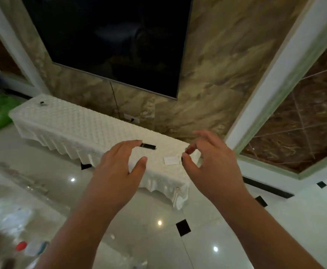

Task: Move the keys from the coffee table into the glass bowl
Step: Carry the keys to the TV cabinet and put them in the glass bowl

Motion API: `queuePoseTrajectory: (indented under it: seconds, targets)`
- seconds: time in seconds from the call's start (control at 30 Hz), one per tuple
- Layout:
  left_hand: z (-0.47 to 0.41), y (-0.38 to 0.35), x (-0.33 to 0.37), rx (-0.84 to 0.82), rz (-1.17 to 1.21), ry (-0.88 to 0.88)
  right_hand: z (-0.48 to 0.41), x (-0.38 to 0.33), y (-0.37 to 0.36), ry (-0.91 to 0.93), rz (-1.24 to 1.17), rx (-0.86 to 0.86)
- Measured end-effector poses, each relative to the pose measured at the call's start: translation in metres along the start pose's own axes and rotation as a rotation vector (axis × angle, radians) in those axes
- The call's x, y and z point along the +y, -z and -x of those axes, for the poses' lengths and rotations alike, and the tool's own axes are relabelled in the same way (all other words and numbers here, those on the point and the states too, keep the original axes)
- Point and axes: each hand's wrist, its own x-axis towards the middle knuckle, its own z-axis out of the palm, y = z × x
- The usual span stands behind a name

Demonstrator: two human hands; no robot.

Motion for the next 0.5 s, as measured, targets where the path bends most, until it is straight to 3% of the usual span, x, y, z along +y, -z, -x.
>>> queuePoseTrajectory:
  seconds: [0.27,0.5]
  targets:
    - [-0.015,0.051,-0.053,0.199,0.024,0.123,-0.07,-0.063,-0.063,0.209,0.018,-0.134]
    - [-0.013,0.085,-0.108,0.395,-0.059,0.331,-0.123,-0.127,-0.147,0.455,-0.049,-0.271]
